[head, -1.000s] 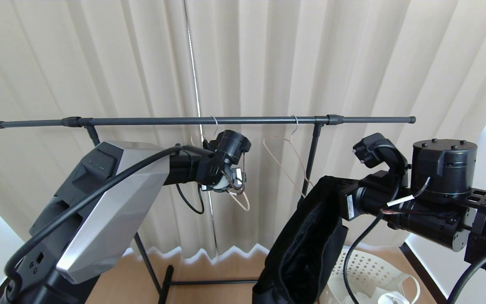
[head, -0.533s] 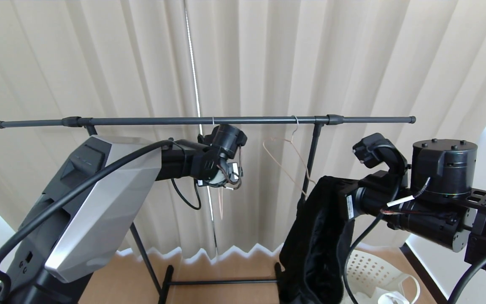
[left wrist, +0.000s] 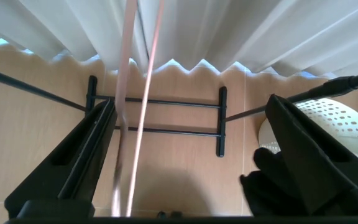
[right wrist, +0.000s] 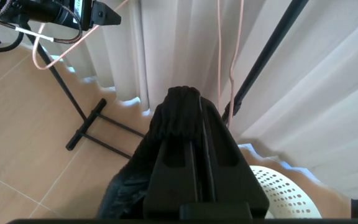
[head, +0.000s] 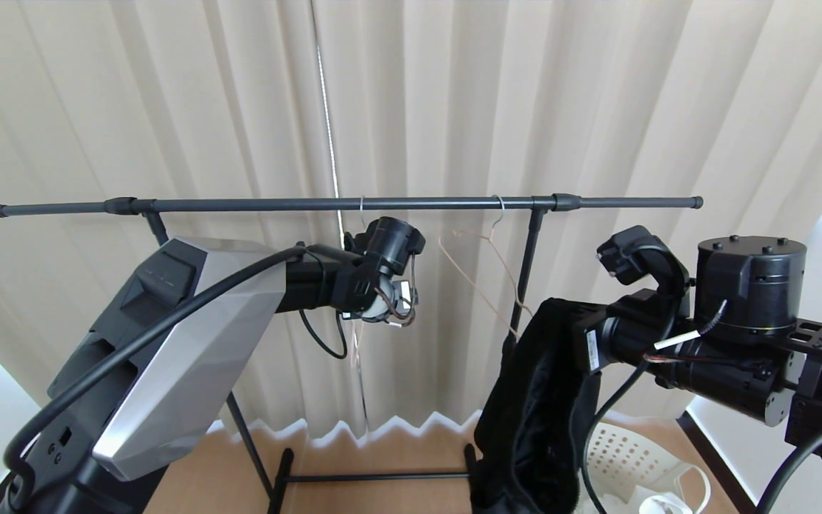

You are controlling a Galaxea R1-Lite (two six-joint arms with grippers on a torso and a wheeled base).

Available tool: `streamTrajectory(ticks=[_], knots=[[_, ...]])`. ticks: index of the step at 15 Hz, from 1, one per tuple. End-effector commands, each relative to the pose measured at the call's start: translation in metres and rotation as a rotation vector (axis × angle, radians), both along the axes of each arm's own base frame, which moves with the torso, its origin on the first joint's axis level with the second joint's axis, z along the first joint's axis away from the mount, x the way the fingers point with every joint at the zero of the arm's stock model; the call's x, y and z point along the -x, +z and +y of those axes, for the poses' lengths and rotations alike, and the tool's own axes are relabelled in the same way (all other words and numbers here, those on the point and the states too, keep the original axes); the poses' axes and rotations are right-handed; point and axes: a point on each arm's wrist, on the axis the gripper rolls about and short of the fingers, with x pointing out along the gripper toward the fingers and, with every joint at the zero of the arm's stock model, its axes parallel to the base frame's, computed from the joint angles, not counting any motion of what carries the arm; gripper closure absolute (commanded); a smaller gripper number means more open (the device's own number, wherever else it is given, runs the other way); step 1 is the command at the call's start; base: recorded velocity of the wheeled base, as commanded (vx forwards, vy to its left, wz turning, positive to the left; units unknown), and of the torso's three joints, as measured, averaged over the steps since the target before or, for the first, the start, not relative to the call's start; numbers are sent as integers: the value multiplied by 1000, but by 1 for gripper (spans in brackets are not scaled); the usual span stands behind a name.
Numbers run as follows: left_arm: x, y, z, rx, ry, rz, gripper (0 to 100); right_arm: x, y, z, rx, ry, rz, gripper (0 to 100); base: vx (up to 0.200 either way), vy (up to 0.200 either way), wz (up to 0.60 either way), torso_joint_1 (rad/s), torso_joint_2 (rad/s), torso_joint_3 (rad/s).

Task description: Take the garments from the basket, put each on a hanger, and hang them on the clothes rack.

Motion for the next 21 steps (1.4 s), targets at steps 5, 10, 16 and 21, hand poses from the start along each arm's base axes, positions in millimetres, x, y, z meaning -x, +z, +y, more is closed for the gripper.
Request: streamTrajectory(ticks=[5,10,16,21], knots=[[-3,-7,2,-7,8,11,0,0,-3,1,7,3,7,100,0,0,0,0,0,0],[-8,-14,3,-6,2,-4,0,0,-4,1,7,4,10,100,0,0,0,0,0,0],[-7,-8,2,-6,-2,-15,100,2,-4,4,8,13,12,100,0,0,0,0,0,0],[0,20,3,19,-3,-59,100,3,-5,4,10,16,16,100,0,0,0,0,0,0]])
